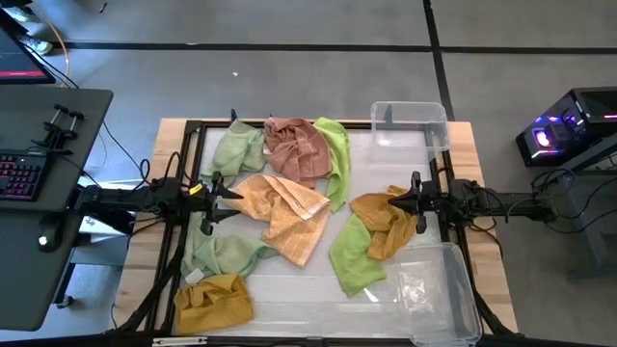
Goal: Sort towels by color in basket
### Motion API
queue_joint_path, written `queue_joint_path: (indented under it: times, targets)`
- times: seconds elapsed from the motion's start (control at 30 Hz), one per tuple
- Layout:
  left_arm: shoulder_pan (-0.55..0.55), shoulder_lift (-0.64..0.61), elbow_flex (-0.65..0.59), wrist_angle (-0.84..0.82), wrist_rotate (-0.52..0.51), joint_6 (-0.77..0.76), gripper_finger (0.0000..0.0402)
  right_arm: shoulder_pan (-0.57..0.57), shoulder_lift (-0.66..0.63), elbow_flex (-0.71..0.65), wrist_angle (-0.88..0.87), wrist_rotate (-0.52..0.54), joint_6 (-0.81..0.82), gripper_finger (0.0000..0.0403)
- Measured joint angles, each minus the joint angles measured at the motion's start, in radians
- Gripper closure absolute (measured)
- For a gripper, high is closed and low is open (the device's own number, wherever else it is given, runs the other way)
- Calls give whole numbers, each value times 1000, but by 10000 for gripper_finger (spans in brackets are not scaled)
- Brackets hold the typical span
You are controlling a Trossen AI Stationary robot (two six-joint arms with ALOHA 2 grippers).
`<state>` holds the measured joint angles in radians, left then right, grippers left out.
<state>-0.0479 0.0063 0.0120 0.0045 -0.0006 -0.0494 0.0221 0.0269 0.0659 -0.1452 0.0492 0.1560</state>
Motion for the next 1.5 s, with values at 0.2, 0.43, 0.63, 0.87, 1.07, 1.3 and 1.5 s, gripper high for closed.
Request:
queue_joint_path:
  times: [0.2,0.43,0.63,0.87,1.07,1.3,1.5]
  targets:
    - [0,0,0,0,0,0,207,0,0,0,0,0,0,402]
    - [1,0,0,1,-8,3,207,0,0,0,0,0,0,402]
    - [10,2,0,29,-86,37,207,0,0,0,0,0,0,402]
    - [10,3,0,54,-88,-44,207,0,0,0,0,0,0,402]
    - [10,3,0,50,-88,-44,207,0,0,0,0,0,1,402]
    - [10,3,0,46,-89,-45,207,-3,0,0,96,59,434,402]
    - [10,3,0,46,-92,-109,207,-17,8,4,256,140,575,402]
